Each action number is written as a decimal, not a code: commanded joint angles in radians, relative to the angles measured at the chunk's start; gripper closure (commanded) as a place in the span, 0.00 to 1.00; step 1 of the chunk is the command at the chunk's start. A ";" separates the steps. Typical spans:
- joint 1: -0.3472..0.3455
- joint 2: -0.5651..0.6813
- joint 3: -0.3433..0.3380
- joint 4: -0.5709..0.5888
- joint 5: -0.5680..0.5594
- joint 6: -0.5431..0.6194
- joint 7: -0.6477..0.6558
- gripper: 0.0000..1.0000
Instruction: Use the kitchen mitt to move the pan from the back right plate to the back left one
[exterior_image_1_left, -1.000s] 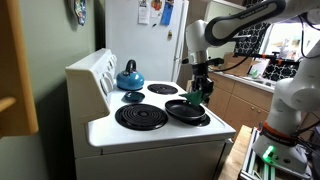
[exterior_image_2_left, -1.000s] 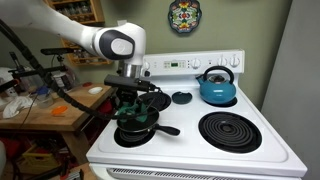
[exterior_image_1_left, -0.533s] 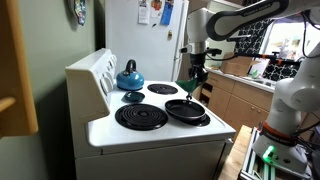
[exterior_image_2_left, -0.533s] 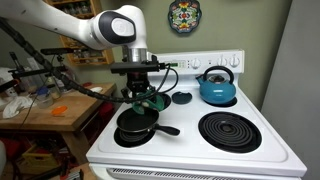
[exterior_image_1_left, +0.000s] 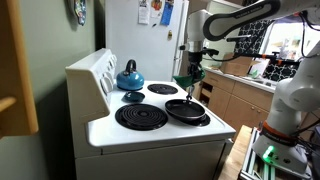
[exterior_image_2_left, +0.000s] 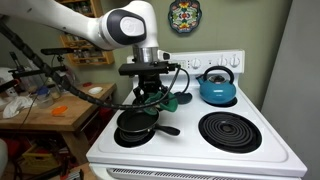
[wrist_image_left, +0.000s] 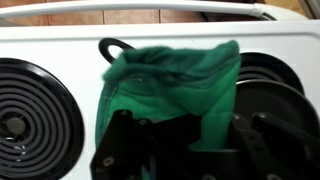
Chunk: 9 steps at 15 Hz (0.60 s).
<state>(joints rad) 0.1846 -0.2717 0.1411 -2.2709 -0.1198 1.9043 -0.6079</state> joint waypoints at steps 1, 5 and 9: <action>-0.038 0.080 -0.050 0.041 -0.014 0.095 0.055 1.00; -0.046 0.188 -0.072 0.095 0.050 0.183 0.023 1.00; -0.044 0.299 -0.052 0.164 0.122 0.202 -0.005 1.00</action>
<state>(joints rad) 0.1384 -0.0558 0.0767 -2.1680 -0.0490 2.0985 -0.5906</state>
